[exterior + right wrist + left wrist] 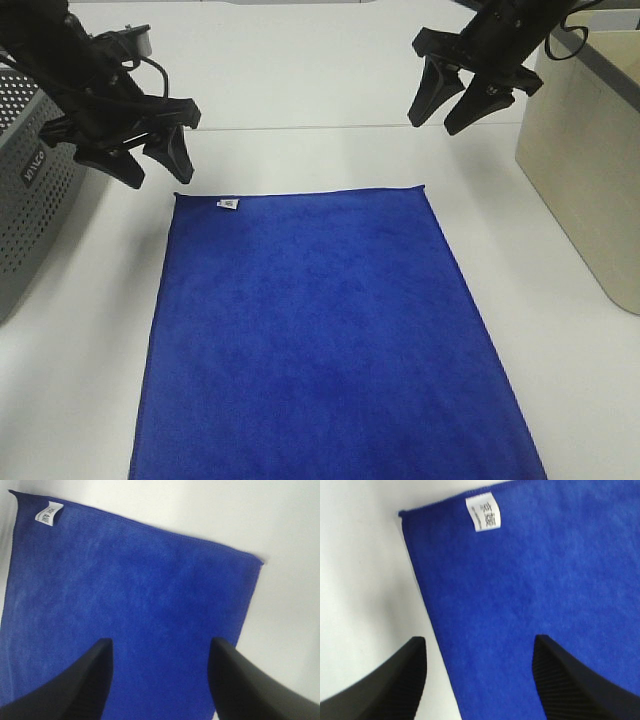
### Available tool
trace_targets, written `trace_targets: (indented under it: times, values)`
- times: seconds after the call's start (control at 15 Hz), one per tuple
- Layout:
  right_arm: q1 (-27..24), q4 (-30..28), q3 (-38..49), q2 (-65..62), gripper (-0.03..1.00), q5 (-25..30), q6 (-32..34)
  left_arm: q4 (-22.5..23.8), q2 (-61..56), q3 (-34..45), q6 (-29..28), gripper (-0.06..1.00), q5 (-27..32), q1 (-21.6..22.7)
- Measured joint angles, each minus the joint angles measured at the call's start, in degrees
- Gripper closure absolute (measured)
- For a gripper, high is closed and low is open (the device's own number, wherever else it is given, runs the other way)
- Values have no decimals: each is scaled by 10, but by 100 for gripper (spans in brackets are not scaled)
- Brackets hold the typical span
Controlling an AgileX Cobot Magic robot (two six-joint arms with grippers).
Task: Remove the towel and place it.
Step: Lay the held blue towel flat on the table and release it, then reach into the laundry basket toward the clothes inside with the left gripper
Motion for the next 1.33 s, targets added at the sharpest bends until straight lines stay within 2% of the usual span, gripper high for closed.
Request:
trace_targets:
  times: [0.2,0.4,0.53,0.67,0.8,0.93,1.33]
  values:
    - [0,-1,-37,42,39,0,-9,-9,33,-34,1,37,-44,0]
    - [0,-1,-40,57,39,0,-37,-10,51,-35,19,28,-52,0]
    - [0,-11,-41,57,39,0,-37,-19,70,-35,21,27,-52,7]
    - [0,-34,-41,57,39,0,-29,-48,84,-36,23,27,-58,32]
    - [0,-41,-44,68,39,1,-27,-84,96,-47,45,27,-54,55]
    - [0,-44,-49,100,39,0,-27,-99,116,-77,58,27,-42,65]
    - [0,-46,-57,122,39,-2,-27,-100,162,-114,64,27,-18,66]
